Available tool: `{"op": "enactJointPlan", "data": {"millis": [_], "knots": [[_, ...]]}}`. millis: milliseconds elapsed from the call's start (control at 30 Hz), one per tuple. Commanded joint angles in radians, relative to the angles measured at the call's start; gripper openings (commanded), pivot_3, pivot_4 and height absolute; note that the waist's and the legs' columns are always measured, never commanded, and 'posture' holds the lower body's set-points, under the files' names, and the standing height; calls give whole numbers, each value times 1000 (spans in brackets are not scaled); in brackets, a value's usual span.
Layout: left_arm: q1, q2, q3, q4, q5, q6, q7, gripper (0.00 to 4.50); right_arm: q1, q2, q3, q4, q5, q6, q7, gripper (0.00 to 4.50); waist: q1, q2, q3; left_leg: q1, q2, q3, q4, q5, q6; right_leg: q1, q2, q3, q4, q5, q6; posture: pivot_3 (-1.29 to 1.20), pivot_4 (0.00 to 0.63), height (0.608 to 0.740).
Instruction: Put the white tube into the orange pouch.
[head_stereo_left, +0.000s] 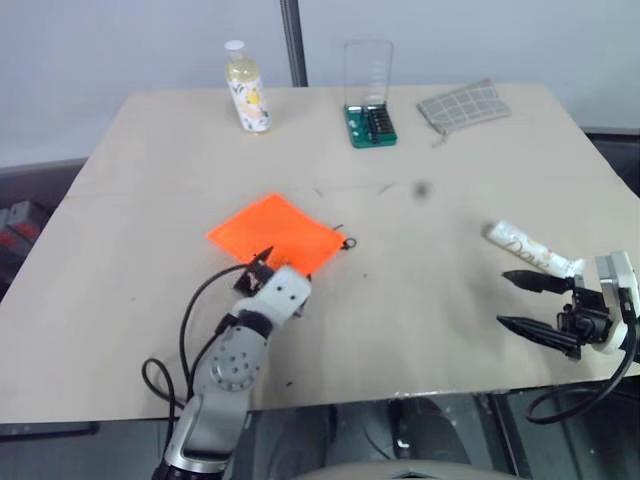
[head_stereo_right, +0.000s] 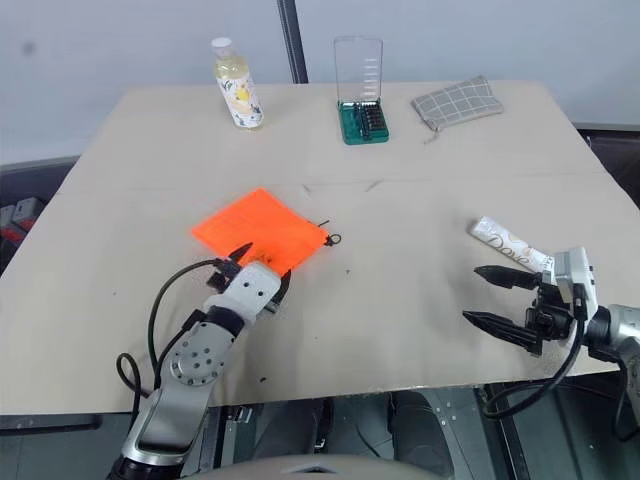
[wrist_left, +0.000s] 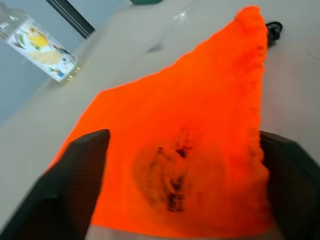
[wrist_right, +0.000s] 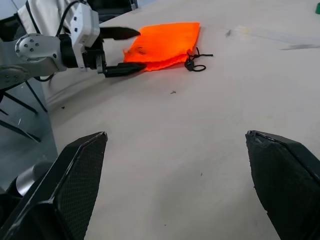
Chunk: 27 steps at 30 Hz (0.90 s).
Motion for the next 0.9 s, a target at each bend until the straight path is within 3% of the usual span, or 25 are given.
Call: {"op": "enactJointPlan", "data": {"millis": [33,200,233,433,567,900], "knots": [[-7,-3,3,-37,-3,15,-14,2337,-11,-12,-10,-17,-2,-21,20,4500,0,0,0,0,0,0,0,0,0,0,0,0,0,0,0,0,150,740],[-6,1,4,-42,-9,10,-26,575,-8,-2,-13,-8,-13,-37,26,4500,0,0,0,0,0,0,0,0,0,0,0,0,0,0,0,0,150,740],[-7,2,4,-41,-10,8,-27,20,-8,-1,-13,-5,-14,-39,26,4500,0,0,0,0,0,0,0,0,0,0,0,0,0,0,0,0,150,740],[-15,6,20,-59,-37,-17,-43,20,-16,10,-17,13,-22,-64,17,4500,0,0,0,0,0,0,0,0,0,0,0,0,0,0,0,0,150,740],[-24,-12,46,-90,-133,-16,-82,20,-28,24,-27,39,-46,-98,-8,4500,0,0,0,0,0,0,0,0,0,0,0,0,0,0,0,0,150,740],[-91,-51,171,-169,-394,99,-165,20,-165,40,-50,232,-268,-263,-288,4500,1,0,0,0,-1,0,1,0,0,0,0,0,1,2,-3,0,150,740]]}}
